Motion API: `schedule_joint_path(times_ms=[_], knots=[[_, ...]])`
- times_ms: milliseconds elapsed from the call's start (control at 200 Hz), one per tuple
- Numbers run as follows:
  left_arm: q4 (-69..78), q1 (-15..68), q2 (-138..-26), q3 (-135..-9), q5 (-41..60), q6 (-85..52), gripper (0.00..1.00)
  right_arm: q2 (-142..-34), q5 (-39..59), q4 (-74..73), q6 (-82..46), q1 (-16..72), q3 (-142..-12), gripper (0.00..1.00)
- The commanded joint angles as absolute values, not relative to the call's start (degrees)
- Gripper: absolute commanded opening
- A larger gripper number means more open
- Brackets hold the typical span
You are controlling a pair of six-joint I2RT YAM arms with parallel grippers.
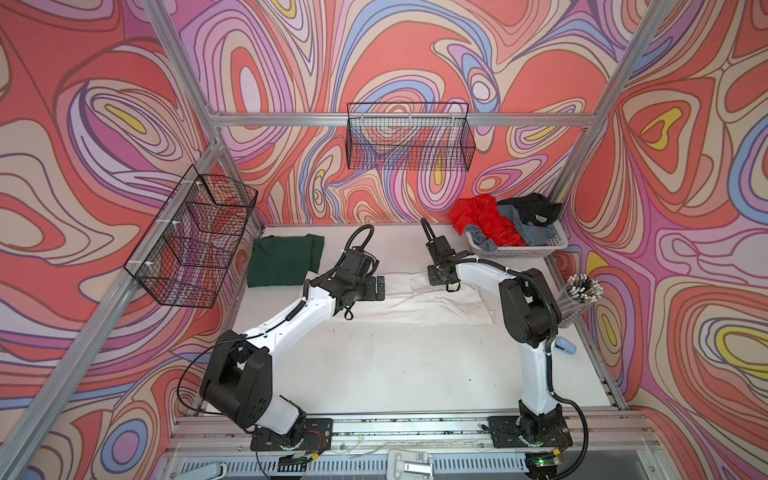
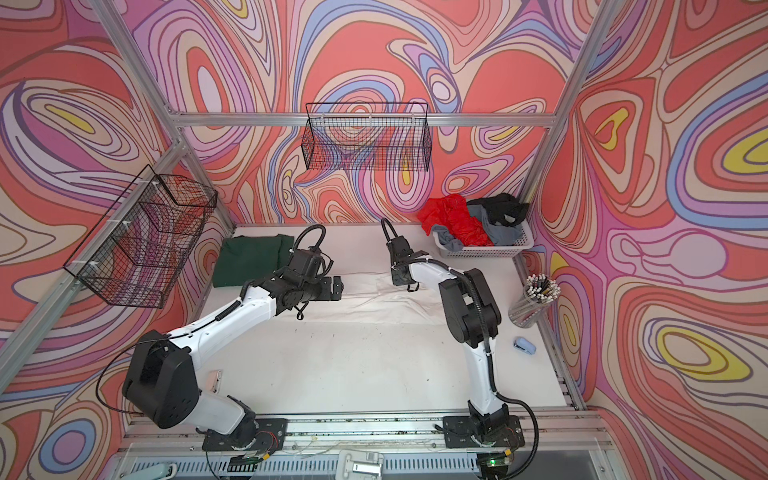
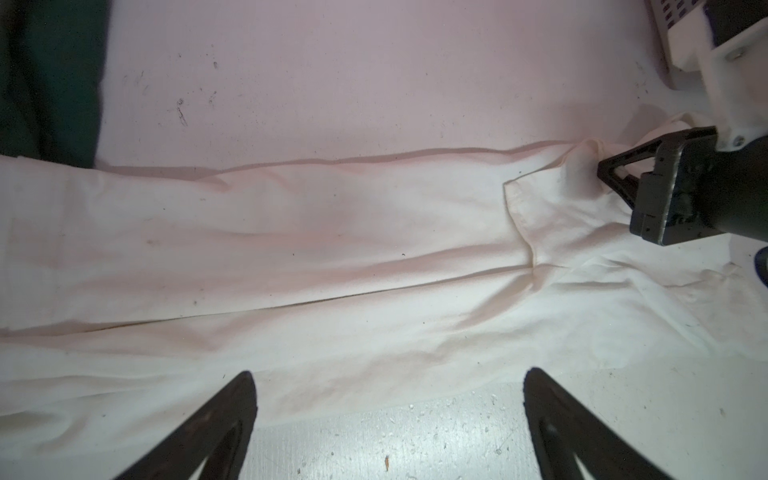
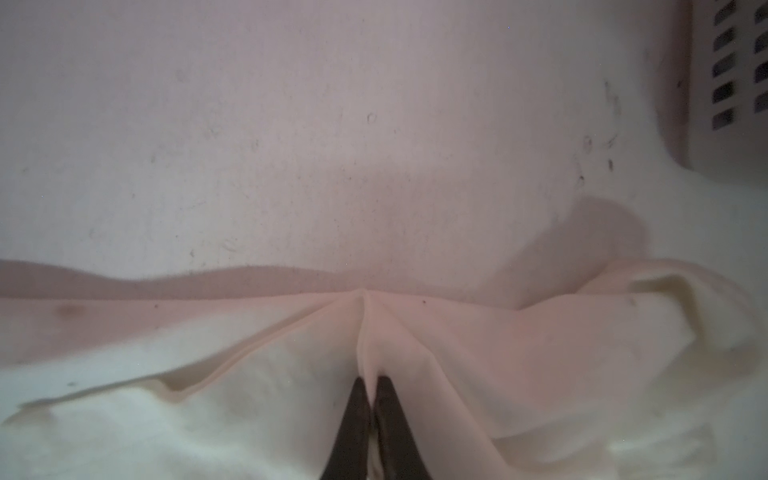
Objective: Fold and stack the t-shirts
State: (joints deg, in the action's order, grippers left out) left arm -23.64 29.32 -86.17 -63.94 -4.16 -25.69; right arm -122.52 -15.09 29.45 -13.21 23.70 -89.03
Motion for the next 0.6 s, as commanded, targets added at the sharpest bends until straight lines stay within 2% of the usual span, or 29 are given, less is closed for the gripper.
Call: schedule_joint_path(times_ms=[0,170,596], knots=[[-24.8,29.4,-87.5,-65.4,-5.1,-25.6,1.0,-122.1,-17.8,28.6,-12.9,23.9,-89.0,0.0],[-24.8,29.4,-88.1,-65.7,-5.1,-25.1,1.0,-122.2,-26.0,31.2,-14.6,23.0,-91.5,0.0],[-26.4,29.0,-88.6,-66.6,-8.2,-21.4,1.0,-122.9,-26.9,36.3,-19.7,19.0,-94.8,0.0]])
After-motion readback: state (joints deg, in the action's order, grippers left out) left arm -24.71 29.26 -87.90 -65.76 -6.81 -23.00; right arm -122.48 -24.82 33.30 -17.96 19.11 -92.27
